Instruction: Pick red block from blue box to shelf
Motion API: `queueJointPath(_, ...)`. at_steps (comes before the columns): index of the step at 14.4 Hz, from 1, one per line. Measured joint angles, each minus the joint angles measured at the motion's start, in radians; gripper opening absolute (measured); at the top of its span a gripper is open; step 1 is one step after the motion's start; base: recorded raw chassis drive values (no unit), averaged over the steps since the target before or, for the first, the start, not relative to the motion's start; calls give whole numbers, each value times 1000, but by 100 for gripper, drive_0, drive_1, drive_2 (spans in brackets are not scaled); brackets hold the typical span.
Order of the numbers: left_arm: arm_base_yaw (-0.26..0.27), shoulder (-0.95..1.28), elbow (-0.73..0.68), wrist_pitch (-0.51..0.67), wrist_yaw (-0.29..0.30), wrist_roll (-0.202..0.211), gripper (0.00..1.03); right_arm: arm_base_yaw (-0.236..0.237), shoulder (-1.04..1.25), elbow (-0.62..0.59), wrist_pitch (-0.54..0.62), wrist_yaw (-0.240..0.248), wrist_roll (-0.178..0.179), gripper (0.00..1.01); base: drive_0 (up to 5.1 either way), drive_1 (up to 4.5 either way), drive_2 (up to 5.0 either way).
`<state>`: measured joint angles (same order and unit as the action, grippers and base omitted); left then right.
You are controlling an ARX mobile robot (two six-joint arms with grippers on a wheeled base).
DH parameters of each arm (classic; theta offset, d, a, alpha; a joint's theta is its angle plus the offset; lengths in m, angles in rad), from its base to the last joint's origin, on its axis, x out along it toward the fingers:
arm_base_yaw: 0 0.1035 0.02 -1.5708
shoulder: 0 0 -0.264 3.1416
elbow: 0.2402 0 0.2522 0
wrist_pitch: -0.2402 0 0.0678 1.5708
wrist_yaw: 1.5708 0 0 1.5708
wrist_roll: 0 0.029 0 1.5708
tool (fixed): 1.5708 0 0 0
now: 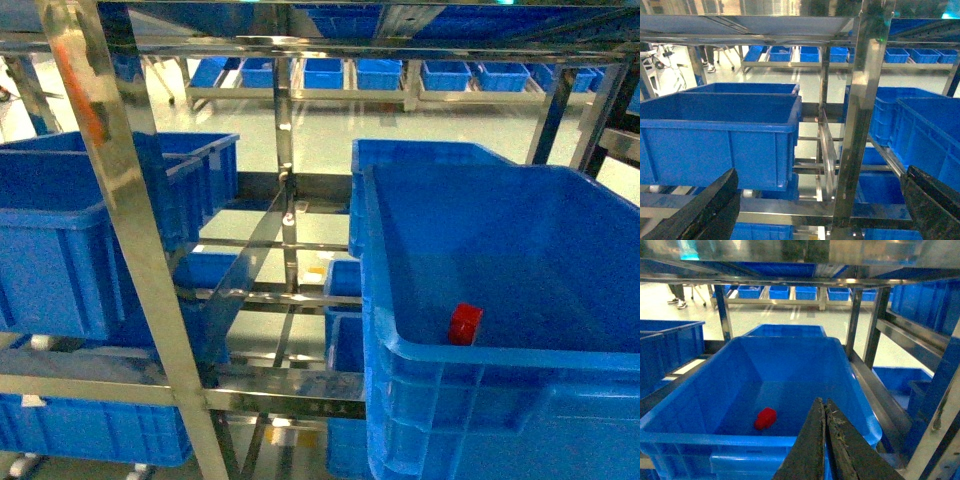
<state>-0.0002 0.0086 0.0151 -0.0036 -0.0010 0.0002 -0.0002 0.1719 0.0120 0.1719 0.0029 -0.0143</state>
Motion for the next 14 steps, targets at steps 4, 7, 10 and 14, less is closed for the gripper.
queueJointPath(4,0,0,0,0,0,0,98,0,-166,0,-182,-2,0,2,0,0,0)
queueJointPath(7,0,0,0,0,0,0,98,0,-167,0,-176,-3,0,6,0,0,0)
queueJointPath(10,0,0,0,0,0,0,98,0,-167,0,-176,-3,0,44,0,0,0)
queueJointPath(14,0,0,0,0,0,0,98,0,-167,0,-176,-3,0,97,0,0,0)
